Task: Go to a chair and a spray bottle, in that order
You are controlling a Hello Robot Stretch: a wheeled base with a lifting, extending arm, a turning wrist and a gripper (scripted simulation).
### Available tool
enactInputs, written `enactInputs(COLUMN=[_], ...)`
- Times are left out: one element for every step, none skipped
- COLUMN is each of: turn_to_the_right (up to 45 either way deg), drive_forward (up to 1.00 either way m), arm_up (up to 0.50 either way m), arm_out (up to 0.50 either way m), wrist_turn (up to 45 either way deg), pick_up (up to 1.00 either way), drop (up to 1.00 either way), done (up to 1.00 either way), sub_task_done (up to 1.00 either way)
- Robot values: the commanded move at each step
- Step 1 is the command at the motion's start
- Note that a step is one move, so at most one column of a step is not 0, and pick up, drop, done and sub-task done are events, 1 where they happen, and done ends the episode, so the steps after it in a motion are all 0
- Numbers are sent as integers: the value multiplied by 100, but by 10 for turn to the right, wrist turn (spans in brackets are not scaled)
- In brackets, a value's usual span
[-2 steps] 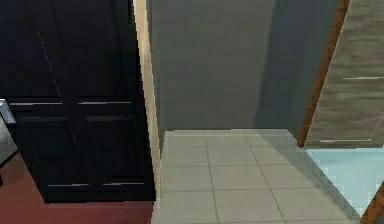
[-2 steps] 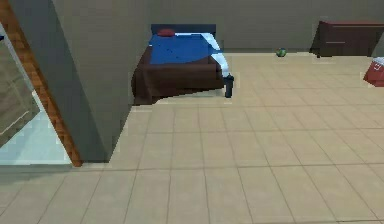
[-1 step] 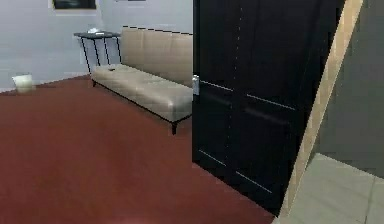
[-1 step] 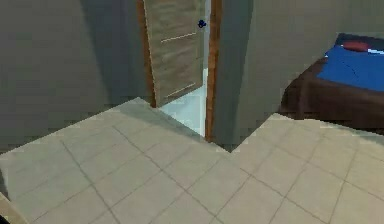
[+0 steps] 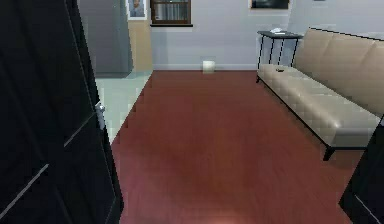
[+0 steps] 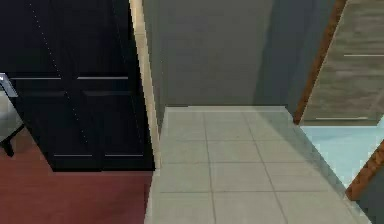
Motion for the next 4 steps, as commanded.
enactInputs(turn_to_the_right=[0,0,-450,-180], drive_forward=[100,45,0,0], arm_up=[0,0,0,0], arm_out=[0,0,0,0], wrist_turn=[0,0,0,0], pick_up=[0,0,0,0], drop=[0,0,0,0], done=[0,0,0,0], sub_task_done=[0,0,0,0])
